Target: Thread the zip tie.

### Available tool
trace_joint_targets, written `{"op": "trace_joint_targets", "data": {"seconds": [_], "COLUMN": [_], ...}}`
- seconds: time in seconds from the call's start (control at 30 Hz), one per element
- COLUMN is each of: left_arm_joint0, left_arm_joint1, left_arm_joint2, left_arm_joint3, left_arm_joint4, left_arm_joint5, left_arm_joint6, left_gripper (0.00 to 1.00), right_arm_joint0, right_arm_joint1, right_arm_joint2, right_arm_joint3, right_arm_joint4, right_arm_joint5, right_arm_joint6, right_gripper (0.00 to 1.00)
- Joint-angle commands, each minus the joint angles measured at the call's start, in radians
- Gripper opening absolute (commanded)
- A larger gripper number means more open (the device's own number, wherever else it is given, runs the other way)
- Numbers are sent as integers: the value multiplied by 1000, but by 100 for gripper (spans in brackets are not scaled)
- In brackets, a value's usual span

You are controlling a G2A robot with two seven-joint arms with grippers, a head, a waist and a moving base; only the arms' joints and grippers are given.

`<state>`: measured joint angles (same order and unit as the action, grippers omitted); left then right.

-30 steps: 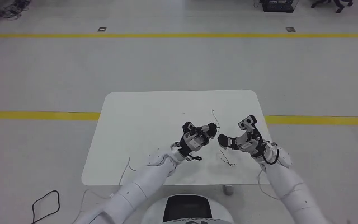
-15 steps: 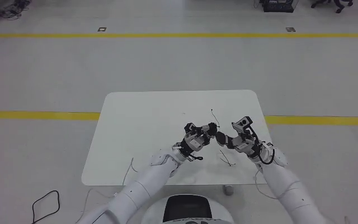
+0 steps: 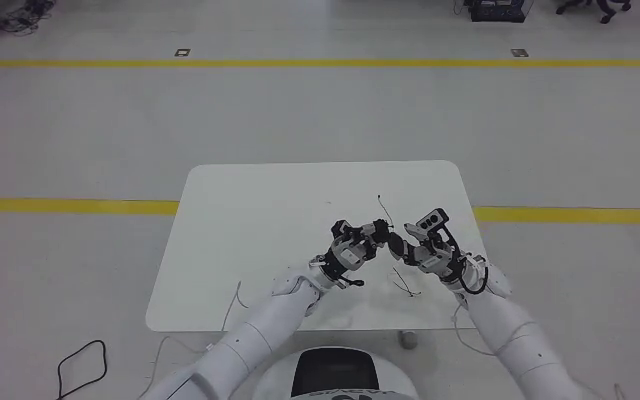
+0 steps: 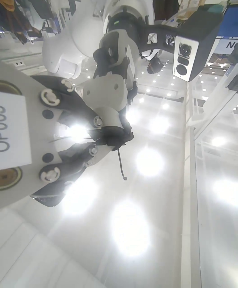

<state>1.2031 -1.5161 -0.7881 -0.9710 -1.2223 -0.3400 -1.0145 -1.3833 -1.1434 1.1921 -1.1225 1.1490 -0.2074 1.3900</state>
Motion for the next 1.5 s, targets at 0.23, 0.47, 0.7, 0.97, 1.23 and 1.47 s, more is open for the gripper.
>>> {"op": "trace_joint_targets", "data": {"seconds": [0.23, 0.47, 0.7, 0.97, 1.23, 1.47], "left_arm_joint0": [-3, -3, -3, -4, -2, 0], "left_arm_joint1": [-6, -9, -11, -14, -15, -17], "left_arm_joint2": [-1, -2, -4, -6, -10, -14], "left_arm_joint3": [12, 18, 22, 25, 25, 25], "left_arm_joint4": [2, 6, 11, 20, 24, 23], "left_arm_joint5": [2, 6, 10, 14, 17, 15], "left_arm_joint6": [-6, -9, -12, -10, -10, -12], "left_gripper": [0, 0, 0, 0, 0, 0], "right_arm_joint0": [5, 4, 4, 5, 9, 13], "right_arm_joint1": [2, 5, 7, 9, 10, 10], "right_arm_joint2": [-15, -20, -20, -22, -24, -25], "right_arm_joint3": [2, 0, 3, 7, 15, 24], "right_arm_joint4": [13, 23, 29, 29, 29, 20], "right_arm_joint5": [-18, -31, -46, -47, -47, -51], "right_arm_joint6": [0, 0, 0, 0, 0, 0], "right_gripper": [22, 16, 15, 11, 0, 0]}}
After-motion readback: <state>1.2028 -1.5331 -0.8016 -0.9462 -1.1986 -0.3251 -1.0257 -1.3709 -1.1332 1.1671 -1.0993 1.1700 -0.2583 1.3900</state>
